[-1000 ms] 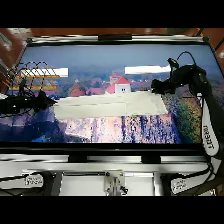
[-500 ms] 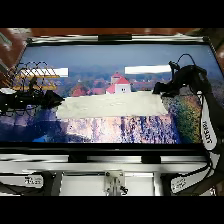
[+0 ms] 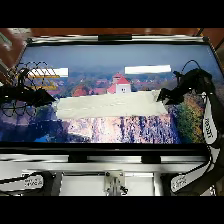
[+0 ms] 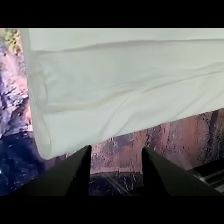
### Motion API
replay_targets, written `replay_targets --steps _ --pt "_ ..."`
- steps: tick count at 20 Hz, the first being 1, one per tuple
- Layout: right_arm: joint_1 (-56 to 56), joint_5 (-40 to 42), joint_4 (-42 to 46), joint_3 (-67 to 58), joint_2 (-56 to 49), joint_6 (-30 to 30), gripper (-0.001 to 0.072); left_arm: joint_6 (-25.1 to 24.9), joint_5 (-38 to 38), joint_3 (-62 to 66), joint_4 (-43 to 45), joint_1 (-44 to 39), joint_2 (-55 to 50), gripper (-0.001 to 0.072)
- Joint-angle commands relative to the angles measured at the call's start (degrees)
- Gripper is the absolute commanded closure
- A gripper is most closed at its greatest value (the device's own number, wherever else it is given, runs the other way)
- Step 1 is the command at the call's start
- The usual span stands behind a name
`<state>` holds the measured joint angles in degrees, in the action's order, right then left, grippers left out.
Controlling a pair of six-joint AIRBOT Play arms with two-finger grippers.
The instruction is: Fold the shirts.
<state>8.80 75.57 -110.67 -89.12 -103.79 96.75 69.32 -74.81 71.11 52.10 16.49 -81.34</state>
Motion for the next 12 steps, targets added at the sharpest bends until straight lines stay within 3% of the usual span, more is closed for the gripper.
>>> replay_targets --steps 1,6,7,8,9,12 --pt "-1.5 -0.4 -2.9 0.0 -4.0 -0.8 0.0048 1.1 -0.9 0.3 1.5 -0.5 1.7 0.0338" --pt "-5.5 -1.9 -2.7 0.0 -7.1 -2.3 0.0054 1.6 -0.9 0.3 1.4 -3.9 2.4 0.0338" --pt "-5.9 -1.9 -2.8 -0.1 -6.9 -2.3 0.0181 2.3 -0.9 0.3 1.4 -4.9 2.4 0.0339" --pt "-6.3 -1.5 -2.8 -0.1 -6.4 -2.3 0.0480 2.7 -0.7 0.3 1.4 -5.8 2.4 0.0339" --pt "-6.3 -1.0 -3.0 -0.1 -5.4 -2.3 0.0644 3.3 -0.5 0.3 1.4 -6.8 2.4 0.0339" --pt "-6.2 -0.2 -2.9 -0.1 1.3 -1.8 0.0649 4.1 1.9 0.3 -0.2 -11.1 2.3 0.0553"
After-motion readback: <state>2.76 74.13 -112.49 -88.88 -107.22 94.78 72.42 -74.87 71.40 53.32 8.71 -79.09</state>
